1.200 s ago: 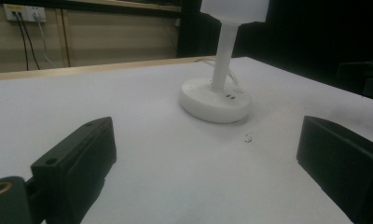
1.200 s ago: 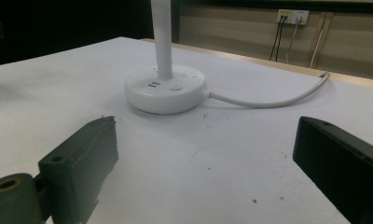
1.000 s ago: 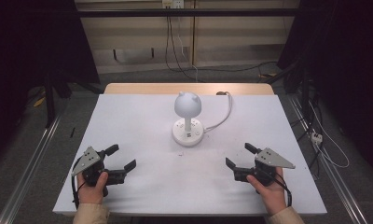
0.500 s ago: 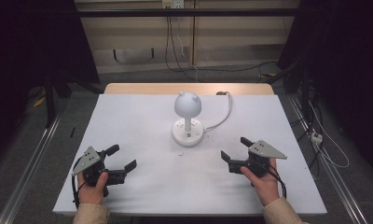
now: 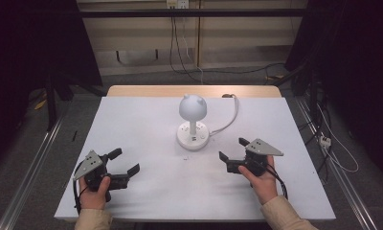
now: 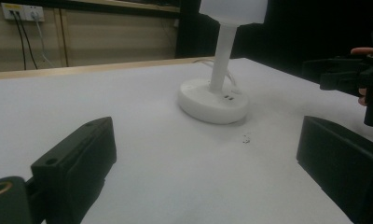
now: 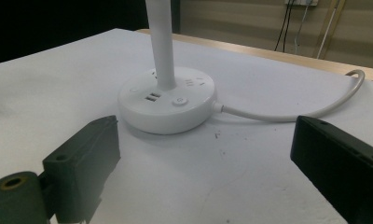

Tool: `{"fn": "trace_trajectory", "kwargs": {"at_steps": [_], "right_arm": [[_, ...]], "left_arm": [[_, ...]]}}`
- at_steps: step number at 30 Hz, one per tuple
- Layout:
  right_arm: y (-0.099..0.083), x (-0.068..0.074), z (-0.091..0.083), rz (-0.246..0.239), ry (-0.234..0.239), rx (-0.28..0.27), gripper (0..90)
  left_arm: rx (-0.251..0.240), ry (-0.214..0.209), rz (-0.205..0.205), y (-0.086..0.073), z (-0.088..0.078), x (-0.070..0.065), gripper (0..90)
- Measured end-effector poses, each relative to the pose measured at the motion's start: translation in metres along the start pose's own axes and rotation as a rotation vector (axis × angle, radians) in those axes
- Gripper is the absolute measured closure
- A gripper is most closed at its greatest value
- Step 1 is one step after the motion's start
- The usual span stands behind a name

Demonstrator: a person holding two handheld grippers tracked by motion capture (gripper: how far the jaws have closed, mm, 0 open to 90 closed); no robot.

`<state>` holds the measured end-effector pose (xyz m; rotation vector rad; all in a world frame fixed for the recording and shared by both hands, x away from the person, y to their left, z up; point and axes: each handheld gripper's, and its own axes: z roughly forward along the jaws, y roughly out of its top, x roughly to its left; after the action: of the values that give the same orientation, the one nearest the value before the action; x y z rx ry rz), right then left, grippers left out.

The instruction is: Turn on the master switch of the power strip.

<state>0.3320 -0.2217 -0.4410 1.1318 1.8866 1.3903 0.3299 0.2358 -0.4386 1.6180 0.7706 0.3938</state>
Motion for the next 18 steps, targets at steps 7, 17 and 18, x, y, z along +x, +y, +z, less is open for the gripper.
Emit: {"fn": "trace_trajectory", "kwargs": {"at_steps": [7,17,18], "right_arm": [[0.006,0.002,0.008,0.007,-0.002,-0.001,9.0],[0.008,0.004,0.02,0.018,-0.008,0.011,10.1],[0.009,0.005,0.021,0.014,-0.008,0.011,10.1]], "left_arm": [[-0.001,-0.003,0.001,0.0,0.0,-0.001,4.4],[0.002,-0.005,0.006,0.0,0.001,-0.001,4.4],[0.003,-0.004,0.006,0.0,0.001,-0.001,4.5]]}}
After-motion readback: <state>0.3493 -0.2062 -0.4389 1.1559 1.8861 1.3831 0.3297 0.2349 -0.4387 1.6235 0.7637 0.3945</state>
